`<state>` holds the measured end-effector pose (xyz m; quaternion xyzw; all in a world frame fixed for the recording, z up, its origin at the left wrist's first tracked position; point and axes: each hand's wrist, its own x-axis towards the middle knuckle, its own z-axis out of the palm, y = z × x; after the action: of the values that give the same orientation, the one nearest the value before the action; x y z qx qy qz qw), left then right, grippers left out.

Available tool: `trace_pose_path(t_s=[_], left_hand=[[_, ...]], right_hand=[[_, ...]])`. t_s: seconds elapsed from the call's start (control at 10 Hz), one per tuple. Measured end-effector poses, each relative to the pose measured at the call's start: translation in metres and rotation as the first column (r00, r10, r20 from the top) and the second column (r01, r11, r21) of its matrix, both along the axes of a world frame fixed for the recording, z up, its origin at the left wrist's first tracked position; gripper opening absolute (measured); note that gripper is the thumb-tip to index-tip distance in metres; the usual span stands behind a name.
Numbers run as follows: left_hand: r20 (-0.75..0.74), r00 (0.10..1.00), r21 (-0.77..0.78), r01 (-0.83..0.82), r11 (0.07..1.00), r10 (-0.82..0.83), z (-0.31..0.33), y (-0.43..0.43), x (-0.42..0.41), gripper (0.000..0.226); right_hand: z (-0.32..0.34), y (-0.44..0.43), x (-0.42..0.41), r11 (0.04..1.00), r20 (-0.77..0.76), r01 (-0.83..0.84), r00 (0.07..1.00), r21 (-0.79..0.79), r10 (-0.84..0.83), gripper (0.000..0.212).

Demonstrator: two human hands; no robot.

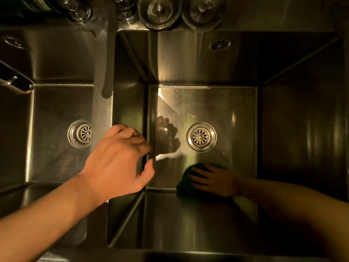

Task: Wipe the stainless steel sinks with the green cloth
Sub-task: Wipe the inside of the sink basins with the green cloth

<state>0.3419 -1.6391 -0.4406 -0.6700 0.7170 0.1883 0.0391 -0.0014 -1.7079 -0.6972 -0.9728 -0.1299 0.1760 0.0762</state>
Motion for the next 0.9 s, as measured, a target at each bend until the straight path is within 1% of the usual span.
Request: trace_pose_path(t_s=[0.1,0.2,0.3,0.4,0.5,0.6,0.7,0.8,0.9], left_hand=[[-0.007,1.0,0.002,-0.002,1.0,0.002,0.0,0.0,0.0,0.034],[-0.014,1.0,0.004,-0.003,1.0,0.003,0.002,-0.001,0.0,0.031],[-0.025,1.0,-0.007,0.0,1.0,-0.001,0.003,-0.001,0.0,0.03],[-0.039,0.999,-0.013,0.001,1.0,-0.001,0.003,-0.001,-0.001,0.031],[-0.026,1.0,-0.01,-0.005,1.0,0.004,0.003,-0.001,-0.002,0.032],[-0.018,1.0,-0.009,-0.003,1.0,0.003,0.003,-0.001,-0.002,0.032],[-0.016,1.0,-0.019,0.005,1.0,-0.005,0.002,0.0,-0.001,0.033],[-0.012,1.0,-0.028,0.004,1.0,-0.004,0.001,0.0,-0.001,0.035],[-0.008,1.0,-0.049,0.004,0.999,-0.005,-0.001,0.001,-0.001,0.033]], right_hand=[[-0.008,0.013,0.054,0.993,0.094,-0.113,0.989,-0.035,0.116,0.056],[-0.013,0.018,0.11,0.967,0.082,-0.229,0.968,-0.11,0.238,0.062],[-0.018,-0.016,0.138,0.894,0.126,0.276,0.961,-0.353,-0.247,0.077],[-0.027,-0.043,0.16,0.617,-0.136,0.722,0.677,0.311,-0.723,0.054],[0.008,-0.1,0.207,0.624,-0.222,0.711,0.698,0.325,-0.68,0.057],[0.011,-0.146,0.215,0.803,-0.087,0.586,0.81,0.105,-0.58,0.057],[0.013,-0.179,0.189,0.669,-0.037,0.743,0.668,-0.023,-0.743,0.058],[0.011,-0.189,0.123,0.636,0.0,0.758,0.643,-0.147,-0.766,0.063],[0.012,-0.188,0.053,0.289,0.002,0.941,0.294,-0.176,-0.956,0.067]])
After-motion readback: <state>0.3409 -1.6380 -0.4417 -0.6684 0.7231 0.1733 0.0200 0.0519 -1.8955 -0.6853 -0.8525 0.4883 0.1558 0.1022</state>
